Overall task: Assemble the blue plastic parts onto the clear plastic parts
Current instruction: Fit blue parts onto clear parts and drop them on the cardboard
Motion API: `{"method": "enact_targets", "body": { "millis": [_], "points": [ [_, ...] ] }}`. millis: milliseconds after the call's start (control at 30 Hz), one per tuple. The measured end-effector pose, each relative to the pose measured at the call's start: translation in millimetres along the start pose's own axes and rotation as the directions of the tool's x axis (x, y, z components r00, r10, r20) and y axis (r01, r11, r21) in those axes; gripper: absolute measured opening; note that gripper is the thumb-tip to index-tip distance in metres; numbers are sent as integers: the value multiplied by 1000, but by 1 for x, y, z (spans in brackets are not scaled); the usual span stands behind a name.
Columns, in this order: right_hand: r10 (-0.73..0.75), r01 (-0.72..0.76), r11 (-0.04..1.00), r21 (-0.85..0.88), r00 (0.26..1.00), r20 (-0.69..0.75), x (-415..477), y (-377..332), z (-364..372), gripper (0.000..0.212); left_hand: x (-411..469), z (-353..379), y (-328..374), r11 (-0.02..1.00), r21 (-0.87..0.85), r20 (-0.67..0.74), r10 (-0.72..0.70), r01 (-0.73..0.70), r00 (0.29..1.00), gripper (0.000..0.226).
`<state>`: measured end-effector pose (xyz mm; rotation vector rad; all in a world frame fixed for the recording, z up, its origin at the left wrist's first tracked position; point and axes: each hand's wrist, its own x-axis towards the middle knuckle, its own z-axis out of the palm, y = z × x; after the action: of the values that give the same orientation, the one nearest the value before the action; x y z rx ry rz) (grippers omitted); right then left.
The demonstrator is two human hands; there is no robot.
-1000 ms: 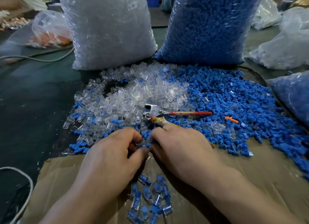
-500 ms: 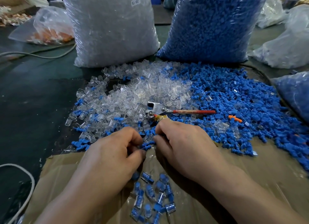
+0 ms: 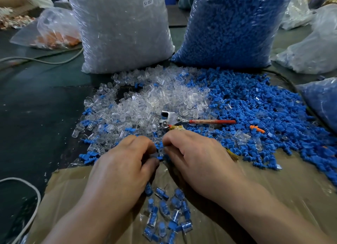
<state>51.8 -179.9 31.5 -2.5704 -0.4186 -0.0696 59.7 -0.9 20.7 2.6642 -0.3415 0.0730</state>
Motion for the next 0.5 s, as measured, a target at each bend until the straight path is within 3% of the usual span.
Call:
{"method": "enact_targets", "body": {
  "millis": [133,300,500],
  "points": [
    [22,-20,996,82,999,-26,-1,1,0,9,-1,2,0,1000,-23,-29,-8,7,1000,9],
    [30,-18,992,122,994,-101,-5,3,-3,11,-1,6,-4,971,-231,-116,-89,60,989,12],
    [58,-44,980,195,996,-65,-8,0,-1,9,-7,2,-1,979,-193,-80,49,-64,996,13]
  ]
}}
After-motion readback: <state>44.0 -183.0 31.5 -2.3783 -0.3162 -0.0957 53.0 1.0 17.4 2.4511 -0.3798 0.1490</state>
